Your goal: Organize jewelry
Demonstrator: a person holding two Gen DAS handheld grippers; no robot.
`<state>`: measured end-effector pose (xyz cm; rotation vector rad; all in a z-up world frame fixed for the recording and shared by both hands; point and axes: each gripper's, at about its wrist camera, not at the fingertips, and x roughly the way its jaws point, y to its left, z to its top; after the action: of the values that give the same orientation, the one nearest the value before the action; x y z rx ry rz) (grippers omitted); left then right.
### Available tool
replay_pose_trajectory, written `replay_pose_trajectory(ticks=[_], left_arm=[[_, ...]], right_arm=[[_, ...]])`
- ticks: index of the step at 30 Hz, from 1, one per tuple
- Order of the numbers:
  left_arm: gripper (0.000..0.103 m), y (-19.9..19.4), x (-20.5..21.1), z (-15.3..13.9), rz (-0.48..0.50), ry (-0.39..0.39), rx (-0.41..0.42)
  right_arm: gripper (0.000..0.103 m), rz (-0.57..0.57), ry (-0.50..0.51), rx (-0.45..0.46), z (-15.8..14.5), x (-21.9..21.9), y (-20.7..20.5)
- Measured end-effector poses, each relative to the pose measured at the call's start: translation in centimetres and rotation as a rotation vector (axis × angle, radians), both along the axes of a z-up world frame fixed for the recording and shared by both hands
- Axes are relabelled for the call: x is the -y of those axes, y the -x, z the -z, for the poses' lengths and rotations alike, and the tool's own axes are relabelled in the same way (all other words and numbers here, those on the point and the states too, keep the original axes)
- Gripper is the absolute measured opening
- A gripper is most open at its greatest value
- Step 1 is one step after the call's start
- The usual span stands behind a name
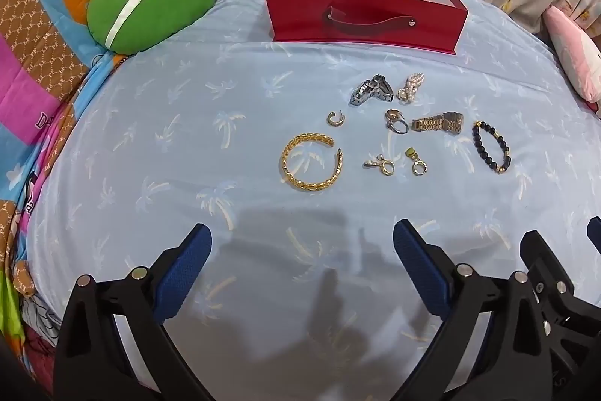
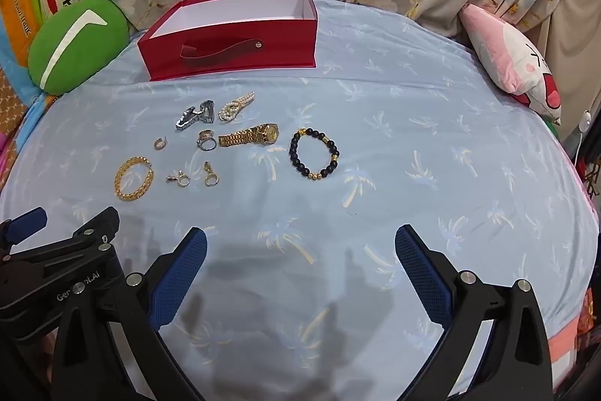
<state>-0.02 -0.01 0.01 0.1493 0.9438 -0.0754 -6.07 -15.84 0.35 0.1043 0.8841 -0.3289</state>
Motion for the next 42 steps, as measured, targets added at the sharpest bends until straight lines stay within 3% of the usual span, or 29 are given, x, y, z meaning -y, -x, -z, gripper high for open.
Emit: replay_pose_trajectory(ticks=[42], left_arm=[[0.095, -0.26, 0.0, 0.13, 0.004, -0.03, -0.005]], right_arm=[[0.098, 0.003, -0.003, -0.008, 0.0, -0.04, 0.1]])
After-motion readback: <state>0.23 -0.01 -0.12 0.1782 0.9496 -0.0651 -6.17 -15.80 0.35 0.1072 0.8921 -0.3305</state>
